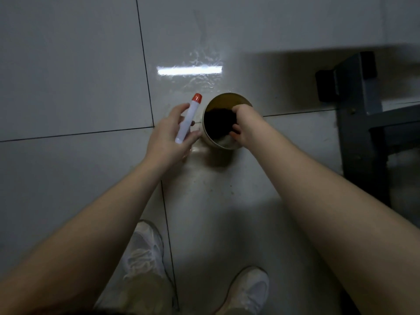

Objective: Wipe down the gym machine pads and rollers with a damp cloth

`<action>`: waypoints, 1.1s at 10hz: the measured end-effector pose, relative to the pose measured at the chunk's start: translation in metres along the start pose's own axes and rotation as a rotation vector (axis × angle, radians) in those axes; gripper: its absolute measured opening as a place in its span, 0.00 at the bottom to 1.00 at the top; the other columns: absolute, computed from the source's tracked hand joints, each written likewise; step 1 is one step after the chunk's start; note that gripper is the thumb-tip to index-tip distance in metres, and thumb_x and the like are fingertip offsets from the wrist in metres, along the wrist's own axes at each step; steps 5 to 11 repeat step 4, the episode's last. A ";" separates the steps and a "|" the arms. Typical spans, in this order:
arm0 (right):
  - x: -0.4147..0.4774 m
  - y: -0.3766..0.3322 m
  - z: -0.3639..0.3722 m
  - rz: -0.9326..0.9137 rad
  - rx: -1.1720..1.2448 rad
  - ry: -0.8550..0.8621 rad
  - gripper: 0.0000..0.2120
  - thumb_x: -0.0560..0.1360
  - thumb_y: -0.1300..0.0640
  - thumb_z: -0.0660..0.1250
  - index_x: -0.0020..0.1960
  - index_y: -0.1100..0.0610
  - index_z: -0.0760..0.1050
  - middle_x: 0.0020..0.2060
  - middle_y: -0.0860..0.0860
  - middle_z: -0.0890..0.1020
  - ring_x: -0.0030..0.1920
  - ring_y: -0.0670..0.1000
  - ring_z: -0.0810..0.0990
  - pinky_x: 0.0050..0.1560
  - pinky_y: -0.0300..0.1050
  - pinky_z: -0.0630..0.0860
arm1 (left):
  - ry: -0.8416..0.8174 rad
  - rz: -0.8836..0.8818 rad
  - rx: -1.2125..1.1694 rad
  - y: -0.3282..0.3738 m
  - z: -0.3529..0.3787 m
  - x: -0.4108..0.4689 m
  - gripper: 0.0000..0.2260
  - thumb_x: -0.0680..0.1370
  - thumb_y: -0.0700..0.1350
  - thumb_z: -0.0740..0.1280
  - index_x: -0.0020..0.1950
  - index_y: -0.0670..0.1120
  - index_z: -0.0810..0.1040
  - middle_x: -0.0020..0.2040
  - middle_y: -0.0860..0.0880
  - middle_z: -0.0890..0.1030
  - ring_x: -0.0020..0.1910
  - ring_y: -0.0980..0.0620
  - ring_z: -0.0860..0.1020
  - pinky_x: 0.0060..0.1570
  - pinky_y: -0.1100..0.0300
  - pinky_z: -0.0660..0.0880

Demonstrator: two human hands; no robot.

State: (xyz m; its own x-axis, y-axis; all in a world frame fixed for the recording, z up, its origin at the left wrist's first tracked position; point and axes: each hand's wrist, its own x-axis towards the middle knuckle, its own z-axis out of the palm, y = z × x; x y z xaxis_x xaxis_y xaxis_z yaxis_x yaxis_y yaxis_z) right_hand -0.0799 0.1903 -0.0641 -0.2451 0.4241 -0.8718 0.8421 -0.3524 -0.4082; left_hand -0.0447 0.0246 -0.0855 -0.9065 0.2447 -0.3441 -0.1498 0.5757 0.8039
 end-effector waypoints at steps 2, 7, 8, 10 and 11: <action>-0.028 0.011 -0.011 -0.037 -0.016 -0.097 0.12 0.80 0.62 0.57 0.62 0.64 0.70 0.48 0.55 0.78 0.51 0.53 0.79 0.41 0.43 0.77 | -0.092 -0.018 0.130 -0.004 -0.018 -0.020 0.14 0.73 0.43 0.73 0.56 0.43 0.75 0.47 0.47 0.79 0.47 0.44 0.77 0.45 0.51 0.75; -0.065 0.021 -0.029 0.011 -0.021 -0.074 0.14 0.80 0.60 0.56 0.63 0.62 0.71 0.53 0.56 0.80 0.49 0.52 0.80 0.45 0.44 0.77 | -0.216 -0.199 0.178 0.021 -0.044 -0.051 0.21 0.66 0.55 0.62 0.57 0.49 0.73 0.51 0.52 0.72 0.51 0.47 0.73 0.56 0.50 0.73; -0.065 0.021 -0.029 0.011 -0.021 -0.074 0.14 0.80 0.60 0.56 0.63 0.62 0.71 0.53 0.56 0.80 0.49 0.52 0.80 0.45 0.44 0.77 | -0.216 -0.199 0.178 0.021 -0.044 -0.051 0.21 0.66 0.55 0.62 0.57 0.49 0.73 0.51 0.52 0.72 0.51 0.47 0.73 0.56 0.50 0.73; -0.065 0.021 -0.029 0.011 -0.021 -0.074 0.14 0.80 0.60 0.56 0.63 0.62 0.71 0.53 0.56 0.80 0.49 0.52 0.80 0.45 0.44 0.77 | -0.216 -0.199 0.178 0.021 -0.044 -0.051 0.21 0.66 0.55 0.62 0.57 0.49 0.73 0.51 0.52 0.72 0.51 0.47 0.73 0.56 0.50 0.73; -0.065 0.021 -0.029 0.011 -0.021 -0.074 0.14 0.80 0.60 0.56 0.63 0.62 0.71 0.53 0.56 0.80 0.49 0.52 0.80 0.45 0.44 0.77 | -0.216 -0.199 0.178 0.021 -0.044 -0.051 0.21 0.66 0.55 0.62 0.57 0.49 0.73 0.51 0.52 0.72 0.51 0.47 0.73 0.56 0.50 0.73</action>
